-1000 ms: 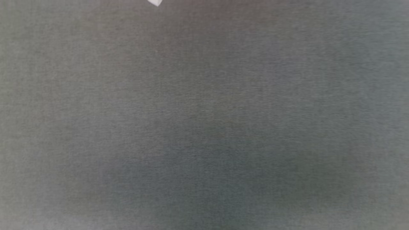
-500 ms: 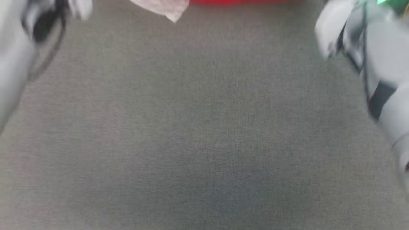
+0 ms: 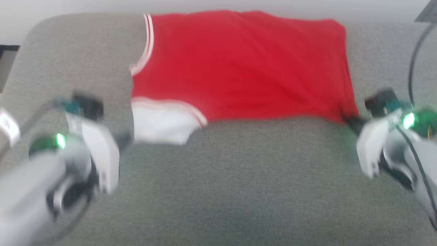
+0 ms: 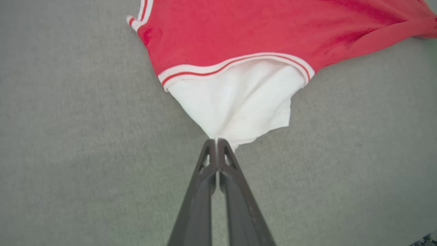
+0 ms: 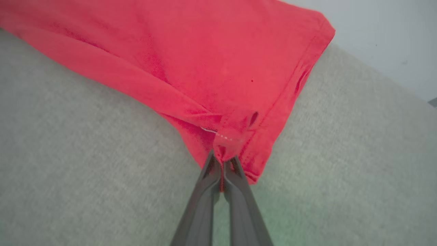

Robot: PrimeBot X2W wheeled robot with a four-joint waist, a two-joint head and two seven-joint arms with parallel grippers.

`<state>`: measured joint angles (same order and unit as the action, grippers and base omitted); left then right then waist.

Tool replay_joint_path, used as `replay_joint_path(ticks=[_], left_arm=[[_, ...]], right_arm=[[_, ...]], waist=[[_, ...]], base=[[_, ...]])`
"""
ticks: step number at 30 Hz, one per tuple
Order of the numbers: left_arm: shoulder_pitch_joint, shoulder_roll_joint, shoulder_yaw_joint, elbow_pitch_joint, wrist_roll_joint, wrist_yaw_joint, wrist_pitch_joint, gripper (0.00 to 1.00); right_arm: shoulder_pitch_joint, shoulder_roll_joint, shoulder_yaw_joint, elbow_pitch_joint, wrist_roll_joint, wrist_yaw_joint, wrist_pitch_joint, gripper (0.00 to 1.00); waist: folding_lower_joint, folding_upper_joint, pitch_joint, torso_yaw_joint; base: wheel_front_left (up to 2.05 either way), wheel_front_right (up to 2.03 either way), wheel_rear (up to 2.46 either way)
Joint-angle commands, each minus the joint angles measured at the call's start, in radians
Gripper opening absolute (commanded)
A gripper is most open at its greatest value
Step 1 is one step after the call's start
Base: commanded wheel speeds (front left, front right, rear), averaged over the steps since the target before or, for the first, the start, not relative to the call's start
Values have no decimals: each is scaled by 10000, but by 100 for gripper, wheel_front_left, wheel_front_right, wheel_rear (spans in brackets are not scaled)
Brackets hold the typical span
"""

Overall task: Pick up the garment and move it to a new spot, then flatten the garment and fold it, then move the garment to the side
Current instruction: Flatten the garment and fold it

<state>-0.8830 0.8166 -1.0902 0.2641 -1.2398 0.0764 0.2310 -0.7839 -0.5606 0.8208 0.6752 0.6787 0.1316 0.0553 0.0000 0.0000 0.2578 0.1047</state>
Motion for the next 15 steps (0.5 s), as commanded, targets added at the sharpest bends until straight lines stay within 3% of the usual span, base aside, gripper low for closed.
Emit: replay_joint_path(ticks=[1, 2, 6, 15], left_arm=[[707, 426, -66, -866, -223, 569, 55, 0], [1481, 912, -88, -1972, -601, 1247, 8, 0], [2802, 1827, -154, -3703, -1232, 2396, -87, 0], [4539, 2958, -244, -5934, -2494, 3999, -232, 0]], right_arm=[[658, -437, 117, -738, 414, -18, 228, 0], [1403, -989, 202, -1585, 862, -18, 533, 0], [2723, -1827, 168, -2958, 1430, -16, 1226, 0], [5027, -2951, -387, -4928, 2226, -10, 2502, 0]], waist=[[0, 0, -157, 112], [0, 0, -208, 156], [0, 0, -250, 171], [0, 0, -220, 133]], base=[[0, 0, 0], [0, 0, 0], [0, 0, 0], [0, 0, 0]])
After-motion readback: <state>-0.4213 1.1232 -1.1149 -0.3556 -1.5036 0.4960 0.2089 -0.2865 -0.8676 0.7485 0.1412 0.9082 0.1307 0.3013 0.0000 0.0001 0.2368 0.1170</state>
